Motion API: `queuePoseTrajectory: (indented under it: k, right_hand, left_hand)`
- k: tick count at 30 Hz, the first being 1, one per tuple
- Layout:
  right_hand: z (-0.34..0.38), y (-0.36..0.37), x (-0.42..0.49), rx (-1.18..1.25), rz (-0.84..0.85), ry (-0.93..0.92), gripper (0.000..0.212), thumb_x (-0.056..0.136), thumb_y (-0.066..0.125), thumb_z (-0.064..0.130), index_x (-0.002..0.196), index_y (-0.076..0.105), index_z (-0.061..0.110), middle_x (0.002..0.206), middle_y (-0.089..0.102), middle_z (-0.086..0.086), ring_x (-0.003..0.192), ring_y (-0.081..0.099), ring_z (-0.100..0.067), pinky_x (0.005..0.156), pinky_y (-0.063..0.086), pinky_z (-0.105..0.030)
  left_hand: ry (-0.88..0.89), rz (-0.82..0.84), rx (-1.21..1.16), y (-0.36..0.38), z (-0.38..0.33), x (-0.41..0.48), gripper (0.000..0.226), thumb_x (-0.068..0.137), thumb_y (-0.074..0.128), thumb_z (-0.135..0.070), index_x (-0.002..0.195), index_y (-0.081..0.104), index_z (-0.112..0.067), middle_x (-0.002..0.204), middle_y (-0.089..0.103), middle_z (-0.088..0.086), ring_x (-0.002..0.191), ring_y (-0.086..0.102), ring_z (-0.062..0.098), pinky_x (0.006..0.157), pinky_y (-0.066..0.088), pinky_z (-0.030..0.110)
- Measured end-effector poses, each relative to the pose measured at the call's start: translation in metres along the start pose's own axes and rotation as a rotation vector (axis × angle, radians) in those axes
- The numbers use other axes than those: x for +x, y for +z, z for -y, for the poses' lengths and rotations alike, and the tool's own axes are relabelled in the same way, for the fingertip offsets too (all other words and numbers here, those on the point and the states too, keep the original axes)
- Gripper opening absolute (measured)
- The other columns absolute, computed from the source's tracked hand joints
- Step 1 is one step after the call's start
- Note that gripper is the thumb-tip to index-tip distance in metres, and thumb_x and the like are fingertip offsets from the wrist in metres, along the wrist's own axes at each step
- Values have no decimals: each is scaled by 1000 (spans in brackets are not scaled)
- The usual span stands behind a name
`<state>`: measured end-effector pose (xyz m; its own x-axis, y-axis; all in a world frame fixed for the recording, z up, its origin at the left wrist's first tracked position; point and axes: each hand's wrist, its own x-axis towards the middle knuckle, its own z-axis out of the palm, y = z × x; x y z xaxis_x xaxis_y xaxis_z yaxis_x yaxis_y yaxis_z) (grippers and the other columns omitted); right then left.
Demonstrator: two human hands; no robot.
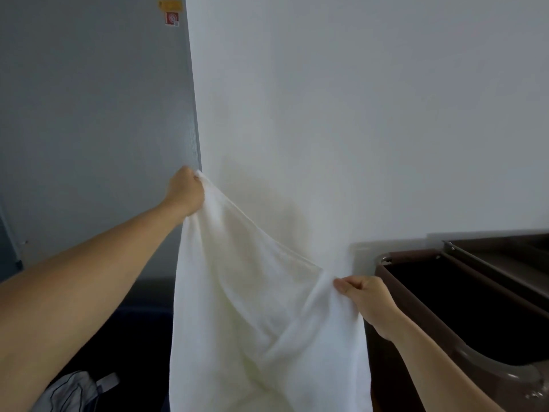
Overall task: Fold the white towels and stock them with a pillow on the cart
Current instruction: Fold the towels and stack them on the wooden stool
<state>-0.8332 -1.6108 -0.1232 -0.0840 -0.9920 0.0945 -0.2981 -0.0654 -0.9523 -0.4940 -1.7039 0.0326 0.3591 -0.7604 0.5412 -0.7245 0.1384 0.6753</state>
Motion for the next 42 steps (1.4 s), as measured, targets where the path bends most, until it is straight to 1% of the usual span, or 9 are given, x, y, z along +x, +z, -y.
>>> queuePoseTrajectory:
  k: [4, 7, 10, 13, 21, 27, 29, 35, 42]
  right_hand:
    - [32, 15, 7, -121, 10, -120, 15, 88, 74, 25, 78, 76, 14, 79, 69, -14, 67, 53, -16, 62, 41, -28]
    - [55, 32, 7, -259, 89, -262, 31, 88, 70, 26, 84, 66, -5, 89, 61, -29, 70, 44, -15, 66, 35, -28]
    - [64, 37, 4, -368, 131, -260, 18, 89, 70, 22, 75, 72, 13, 77, 62, -3, 69, 51, -14, 64, 41, -27]
    - [61, 36, -3, -349, 128, -267, 23, 87, 74, 22, 73, 66, 39, 83, 68, 10, 81, 63, -12, 70, 49, -22]
    - [59, 40, -8, -247, 210, -301, 17, 81, 79, 12, 77, 73, 27, 65, 67, 20, 64, 60, 6, 65, 45, -9]
    - [54, 46, -8, -329, 227, -263, 10, 79, 82, 26, 81, 73, 22, 66, 64, 14, 57, 54, 4, 58, 41, -10]
    - [49, 49, -8, -367, 239, -263, 15, 78, 82, 32, 78, 69, 25, 64, 58, 13, 54, 48, 1, 55, 38, -11]
    - [42, 50, -7, -346, 29, -472, 27, 85, 75, 26, 76, 54, 39, 60, 52, 12, 55, 44, -6, 55, 37, -16]
    - [30, 39, 0, -140, -27, -350, 42, 89, 71, 27, 59, 48, 11, 52, 38, 9, 50, 35, -10, 51, 29, -29]
  left_hand:
    - [182, 259, 7, 39, 1, -55, 20, 97, 38, -13, 106, 54, -5, 104, 61, 19, 102, 58, 38, 74, 33, 28]
    - [354, 586, -113, 52, -18, -113, 49, 100, 38, -13, 147, 38, -27, 110, 62, -5, 109, 59, 20, 85, 37, 17]
    - [426, 835, -142, 57, -25, -146, 53, 102, 34, -10, 146, 41, -38, 138, 53, -19, 127, 46, -3, 97, 29, 0]
    - [361, 869, -94, 58, -18, -150, 44, 99, 37, -8, 130, 63, -25, 132, 62, -9, 124, 53, 6, 105, 38, 16]
    - [295, 1145, -179, 50, -6, -151, 34, 93, 57, -40, 127, 61, -41, 124, 64, -19, 116, 58, -1, 100, 46, 23]
    - [378, 1125, 69, 46, -8, -141, 23, 87, 68, -50, 107, 68, -39, 100, 67, -13, 94, 62, 9, 75, 51, 23]
    - [514, 1105, 260, 43, -13, -139, 29, 94, 58, -49, 117, 65, -33, 109, 66, -8, 100, 60, 13, 84, 52, 30]
    - [755, 784, 407, 33, -36, -116, 28, 99, 50, -43, 117, 64, -27, 113, 64, -4, 102, 58, 17, 89, 44, 33]
    - [870, 395, 436, 15, -69, -83, 25, 101, 46, -40, 115, 63, -28, 106, 61, -2, 93, 60, 25, 81, 43, 33]
